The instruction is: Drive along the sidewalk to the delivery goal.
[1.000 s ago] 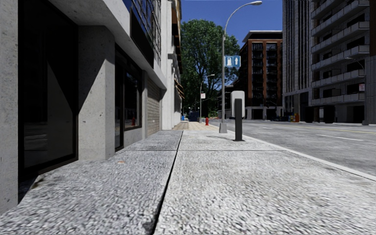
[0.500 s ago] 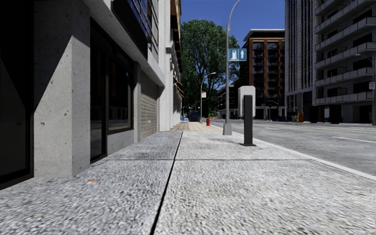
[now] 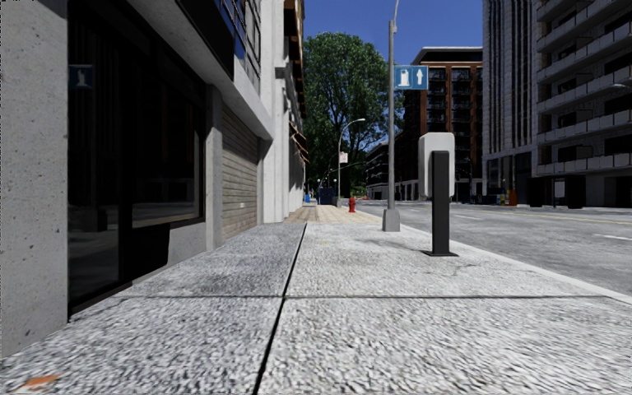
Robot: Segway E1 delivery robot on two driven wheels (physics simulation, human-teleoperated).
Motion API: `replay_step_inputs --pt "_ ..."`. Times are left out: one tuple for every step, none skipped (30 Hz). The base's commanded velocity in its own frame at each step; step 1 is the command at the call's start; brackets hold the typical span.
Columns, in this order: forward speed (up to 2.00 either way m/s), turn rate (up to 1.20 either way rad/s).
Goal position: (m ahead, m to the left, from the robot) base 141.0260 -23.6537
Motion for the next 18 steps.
replay_step_inputs --pt "2.0 0.0" --pt "2.0 0.0" --pt "2.0 0.0" --pt "2.0 0.0" --pt "2.0 0.0" --pt "2.0 0.0" --pt "2.0 0.0" --pt "2.0 0.0" --pt "2.0 0.0" --pt "2.0 0.0" --pt "2.0 0.0" --pt "2.0 0.0" --pt "2.0 0.0" --pt "2.0 0.0" --pt "2.0 0.0" --pt "2.0 0.0" --pt "2.0 0.0" --pt "2.0 0.0"
